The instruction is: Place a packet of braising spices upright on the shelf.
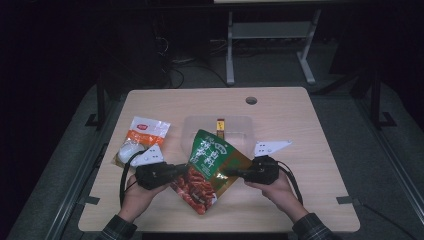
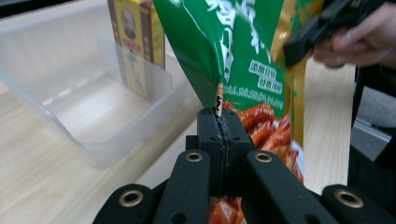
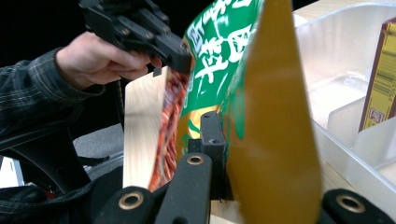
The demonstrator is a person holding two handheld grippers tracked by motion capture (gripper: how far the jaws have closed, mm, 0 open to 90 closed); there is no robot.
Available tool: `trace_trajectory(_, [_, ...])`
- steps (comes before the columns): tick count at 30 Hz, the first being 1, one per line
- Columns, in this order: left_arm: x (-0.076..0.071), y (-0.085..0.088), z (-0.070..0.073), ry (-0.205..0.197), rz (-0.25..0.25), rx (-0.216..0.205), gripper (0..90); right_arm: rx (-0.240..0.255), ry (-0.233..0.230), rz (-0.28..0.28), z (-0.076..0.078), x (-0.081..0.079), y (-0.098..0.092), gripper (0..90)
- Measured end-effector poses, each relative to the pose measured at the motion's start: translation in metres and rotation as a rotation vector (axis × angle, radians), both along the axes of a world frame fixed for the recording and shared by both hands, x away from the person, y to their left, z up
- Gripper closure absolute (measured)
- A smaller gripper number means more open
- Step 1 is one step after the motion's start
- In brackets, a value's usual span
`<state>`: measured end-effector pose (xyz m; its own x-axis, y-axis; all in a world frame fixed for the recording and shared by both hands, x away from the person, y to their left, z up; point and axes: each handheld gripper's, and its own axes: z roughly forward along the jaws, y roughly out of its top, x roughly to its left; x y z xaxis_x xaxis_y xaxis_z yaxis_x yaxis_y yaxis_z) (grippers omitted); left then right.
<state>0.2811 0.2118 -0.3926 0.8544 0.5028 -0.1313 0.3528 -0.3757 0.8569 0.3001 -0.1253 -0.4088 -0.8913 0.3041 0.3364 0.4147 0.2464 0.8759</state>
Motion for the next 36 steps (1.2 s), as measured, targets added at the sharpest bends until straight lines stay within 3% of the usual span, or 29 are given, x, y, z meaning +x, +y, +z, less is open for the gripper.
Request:
trace_trajectory(6, [0.0, -0.005, -0.009, 0.019, -0.013, 0.031, 88.6, -0.02, -0.03, 0.018, 0.007, -0.001, -0.003, 90.0])
trace_trajectory(13, [0.001, -0.001, -0.009, 0.01, 0.019, 0.033, 82.0, -0.002, -0.055, 0.035, 0.013, -0.003, -0.006, 90.0])
trace_trajectory(16, [0.003, 0.004, -0.01, 0.019, 0.023, 0.015, 81.4, 0.003, -0.063, 0.038, 0.016, -0.004, -0.008, 90.0])
trace_trajectory(20, [0.003, 0.004, -0.011, 0.01, 0.025, 0.037, 69.6, -0.001, -0.09, 0.051, 0.021, -0.006, -0.008, 90.0])
trace_trajectory(24, [0.0, 0.005, -0.014, 0.031, 0.004, 0.073, 61.8, 0.006, -0.097, 0.056, 0.025, -0.007, -0.008, 90.0])
trace_trajectory(26, [-0.002, 0.005, -0.016, 0.034, -0.006, 0.095, 52.1, 0.018, -0.102, 0.062, 0.028, -0.007, -0.007, 90.0])
trace_trajectory(28, [-0.004, 0.006, -0.018, 0.041, -0.012, 0.118, 50.0, 0.016, -0.106, 0.063, 0.028, -0.007, -0.007, 90.0])
trace_trajectory(36, [-0.015, 0.014, -0.031, 0.077, -0.009, 0.176, 31.5, 0.051, -0.119, 0.076, 0.041, -0.007, -0.008, 90.0])
